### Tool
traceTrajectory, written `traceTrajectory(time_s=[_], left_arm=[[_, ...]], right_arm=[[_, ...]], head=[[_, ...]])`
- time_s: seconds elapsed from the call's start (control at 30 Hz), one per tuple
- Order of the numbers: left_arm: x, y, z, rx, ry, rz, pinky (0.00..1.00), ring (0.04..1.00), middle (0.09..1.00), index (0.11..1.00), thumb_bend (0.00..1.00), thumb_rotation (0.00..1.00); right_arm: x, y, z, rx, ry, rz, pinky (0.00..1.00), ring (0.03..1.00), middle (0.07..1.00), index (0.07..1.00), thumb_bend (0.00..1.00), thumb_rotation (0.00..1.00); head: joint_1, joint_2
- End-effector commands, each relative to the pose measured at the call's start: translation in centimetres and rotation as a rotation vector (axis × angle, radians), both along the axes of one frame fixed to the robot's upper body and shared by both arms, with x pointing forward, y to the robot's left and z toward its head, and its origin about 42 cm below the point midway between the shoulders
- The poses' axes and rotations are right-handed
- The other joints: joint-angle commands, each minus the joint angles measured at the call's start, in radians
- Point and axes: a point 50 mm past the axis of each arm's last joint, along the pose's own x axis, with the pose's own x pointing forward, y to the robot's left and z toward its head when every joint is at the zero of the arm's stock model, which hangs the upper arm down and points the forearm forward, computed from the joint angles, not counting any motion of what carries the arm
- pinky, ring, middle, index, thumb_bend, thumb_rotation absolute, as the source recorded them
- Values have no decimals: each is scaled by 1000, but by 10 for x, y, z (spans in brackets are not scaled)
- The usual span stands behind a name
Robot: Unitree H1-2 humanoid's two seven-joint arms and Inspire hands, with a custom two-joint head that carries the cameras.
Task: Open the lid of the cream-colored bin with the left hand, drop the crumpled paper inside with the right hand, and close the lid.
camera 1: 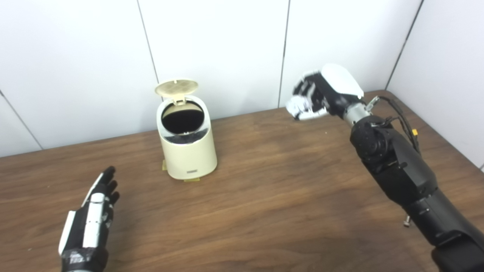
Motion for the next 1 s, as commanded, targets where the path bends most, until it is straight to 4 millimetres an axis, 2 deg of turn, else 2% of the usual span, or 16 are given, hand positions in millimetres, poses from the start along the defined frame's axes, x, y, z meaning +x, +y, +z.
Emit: traceTrajectory(time_s=[0.0, 0.13, 0.27, 0.37, 0.47, 0.57, 0.73, 0.97], left_arm=[[4, -1, 8, 10, -36, -13, 1000, 1000, 1000, 944, 414, 742], [4, -2, 4, 4, -27, -17, 1000, 1000, 997, 951, 456, 693], [5, -6, -1, 13, -27, -4, 1000, 1000, 959, 928, 490, 625], [5, -8, -3, 13, -31, -6, 1000, 1000, 952, 913, 488, 596], [5, -11, -6, 15, -26, 2, 1000, 1000, 961, 925, 491, 615], [5, -11, -8, 29, -26, 4, 1000, 1000, 964, 932, 456, 605], [5, -12, -7, 13, -29, 13, 1000, 1000, 961, 933, 468, 593], [4, -14, -8, 3, -29, 17, 1000, 1000, 966, 936, 474, 595]], right_arm=[[-4, 16, 36, -10, -141, 38, 307, 387, 513, 527, 493, 0], [-15, 50, 49, 38, -220, 136, 320, 374, 497, 533, 493, 0], [-25, 93, 61, 97, -259, 246, 324, 378, 500, 531, 493, 0], [-27, 113, 61, 100, -288, 325, 307, 389, 511, 520, 494, 0], [-26, 133, 58, 114, -302, 381, 304, 390, 511, 524, 493, 0], [-22, 153, 53, 133, -318, 417, 309, 385, 507, 529, 493, 0], [-12, 177, 48, 161, -309, 447, 293, 390, 511, 533, 491, 0], [9, 194, 34, 160, -260, 446, 306, 393, 515, 524, 493, 0]], head=[[12, 0], [45, 0], [81, -5], [103, -5], [106, -7], [107, -8], [115, -9], [121, -10]])
